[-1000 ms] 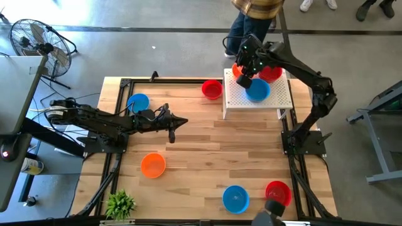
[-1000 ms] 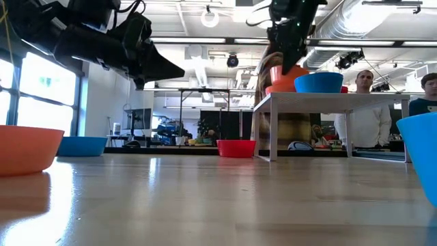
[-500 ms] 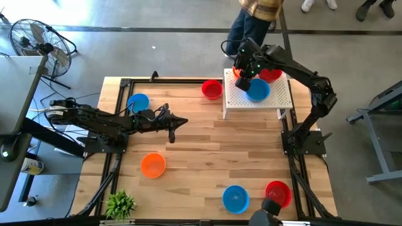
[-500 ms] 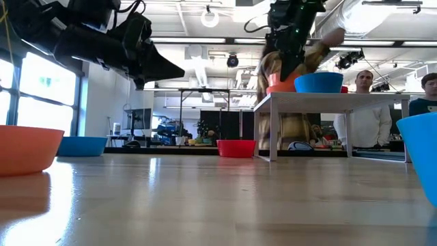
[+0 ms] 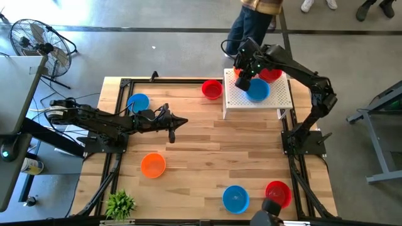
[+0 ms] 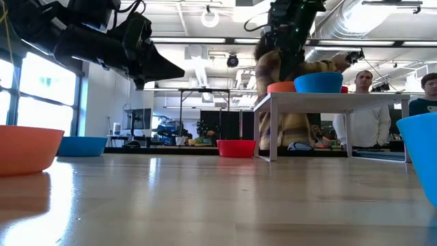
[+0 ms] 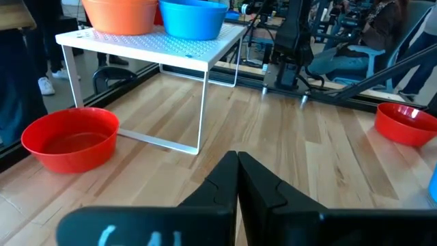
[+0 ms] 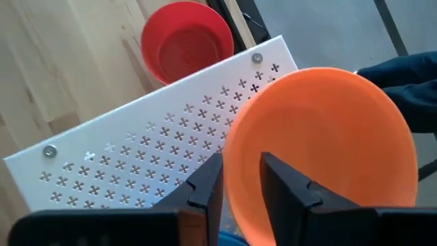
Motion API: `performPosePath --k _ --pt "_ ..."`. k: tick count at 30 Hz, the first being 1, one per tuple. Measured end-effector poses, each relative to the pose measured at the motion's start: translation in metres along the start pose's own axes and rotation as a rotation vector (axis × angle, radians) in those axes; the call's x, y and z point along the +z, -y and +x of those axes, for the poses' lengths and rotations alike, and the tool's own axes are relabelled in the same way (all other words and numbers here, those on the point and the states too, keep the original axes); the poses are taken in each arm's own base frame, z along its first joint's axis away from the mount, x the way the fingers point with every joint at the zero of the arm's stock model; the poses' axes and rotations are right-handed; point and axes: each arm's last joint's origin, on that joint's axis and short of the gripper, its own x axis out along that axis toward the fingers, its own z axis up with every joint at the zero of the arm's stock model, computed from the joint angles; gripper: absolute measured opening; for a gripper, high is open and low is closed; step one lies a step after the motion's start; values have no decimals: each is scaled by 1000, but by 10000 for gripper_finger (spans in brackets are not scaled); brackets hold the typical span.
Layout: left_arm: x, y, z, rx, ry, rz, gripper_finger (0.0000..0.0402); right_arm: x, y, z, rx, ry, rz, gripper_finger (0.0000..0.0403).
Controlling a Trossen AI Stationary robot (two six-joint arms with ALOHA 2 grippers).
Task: Pick & Place Mini bowls
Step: Stack the orange bowl on the stacked orange bowls on the shelf, then stack the red bowl on the stacked red bowls on the shelf
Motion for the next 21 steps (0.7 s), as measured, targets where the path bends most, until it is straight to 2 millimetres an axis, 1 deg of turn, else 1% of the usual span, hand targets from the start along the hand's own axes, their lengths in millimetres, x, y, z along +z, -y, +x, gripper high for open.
performPosePath --k 3,5,9,10,12,16,19,21 --pt "0 0 0 0 0 0 1 1 -2 -2 7 12 -7 82" --pt "0 0 0 0 0 0 1 1 -5 -6 8 23 -16 72" --pt "0 0 0 3 1 0 1 4 -18 -22 34 117 -56 31" --pt "0 0 0 6 1 0 1 6 -23 -27 49 144 -72 17" --pt "0 0 0 16 3 6 1 10 -35 -36 71 216 -107 5" --pt "1 0 0 18 10 8 1 19 -63 -52 141 354 -175 14" --pt "3 0 1 12 35 5 1 26 -86 -58 203 435 -235 5" --pt "1 0 2 12 34 5 1 30 -103 -59 229 487 -271 2"
